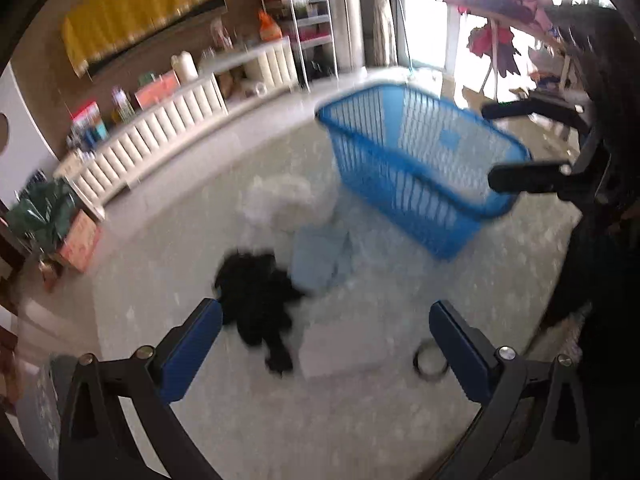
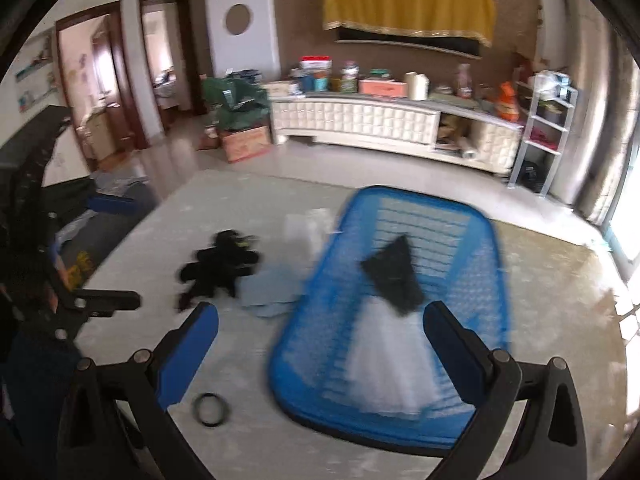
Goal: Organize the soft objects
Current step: 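Grasp the white foam sheet from the table with the right tool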
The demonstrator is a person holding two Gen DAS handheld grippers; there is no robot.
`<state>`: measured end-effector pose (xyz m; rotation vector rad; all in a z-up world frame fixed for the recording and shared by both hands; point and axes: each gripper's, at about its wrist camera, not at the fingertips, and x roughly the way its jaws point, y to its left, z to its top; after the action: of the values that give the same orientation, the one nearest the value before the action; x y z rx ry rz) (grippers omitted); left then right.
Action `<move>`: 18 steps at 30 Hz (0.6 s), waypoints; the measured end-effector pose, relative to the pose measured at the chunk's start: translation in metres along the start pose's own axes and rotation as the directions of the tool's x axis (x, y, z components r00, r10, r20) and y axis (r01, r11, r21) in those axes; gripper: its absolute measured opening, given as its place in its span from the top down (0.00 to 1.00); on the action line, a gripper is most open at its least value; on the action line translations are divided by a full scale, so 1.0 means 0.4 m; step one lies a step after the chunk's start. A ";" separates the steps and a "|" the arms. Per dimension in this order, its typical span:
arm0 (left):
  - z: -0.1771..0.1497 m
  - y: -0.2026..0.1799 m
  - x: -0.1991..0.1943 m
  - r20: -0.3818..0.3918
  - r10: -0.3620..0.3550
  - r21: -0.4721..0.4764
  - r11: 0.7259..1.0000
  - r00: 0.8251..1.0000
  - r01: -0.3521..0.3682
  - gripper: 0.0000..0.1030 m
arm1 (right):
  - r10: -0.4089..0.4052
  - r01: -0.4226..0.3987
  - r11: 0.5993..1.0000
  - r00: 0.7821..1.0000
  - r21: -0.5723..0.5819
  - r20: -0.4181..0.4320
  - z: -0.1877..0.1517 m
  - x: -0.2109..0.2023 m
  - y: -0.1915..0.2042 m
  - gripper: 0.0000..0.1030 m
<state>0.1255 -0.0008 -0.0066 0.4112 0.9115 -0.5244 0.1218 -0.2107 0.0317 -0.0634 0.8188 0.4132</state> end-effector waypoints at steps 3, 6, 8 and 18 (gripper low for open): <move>-0.049 0.034 0.000 -0.007 -0.004 -0.021 1.000 1.000 0.004 0.00 | 0.055 -0.056 0.997 0.998 -0.044 -0.033 0.004 0.029 0.054 0.00; -0.093 0.072 0.013 -0.018 -0.002 -0.067 0.998 1.000 0.001 0.00 | 0.096 -0.102 0.991 0.993 -0.088 -0.068 0.013 0.062 0.108 0.00; -0.119 0.090 0.016 -0.021 -0.001 -0.088 0.996 1.000 -0.001 0.00 | 0.111 -0.122 0.985 0.989 -0.119 -0.097 0.017 0.085 0.139 0.01; -0.180 0.172 0.058 -0.058 0.040 -0.174 0.984 0.998 -0.050 0.00 | 0.154 -0.215 0.957 0.945 -0.193 -0.289 -0.027 0.241 0.257 0.01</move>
<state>0.1320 0.0875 -0.0576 0.2867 0.9900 -0.3896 0.1337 -0.0864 -0.0343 -0.2572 1.0515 0.6850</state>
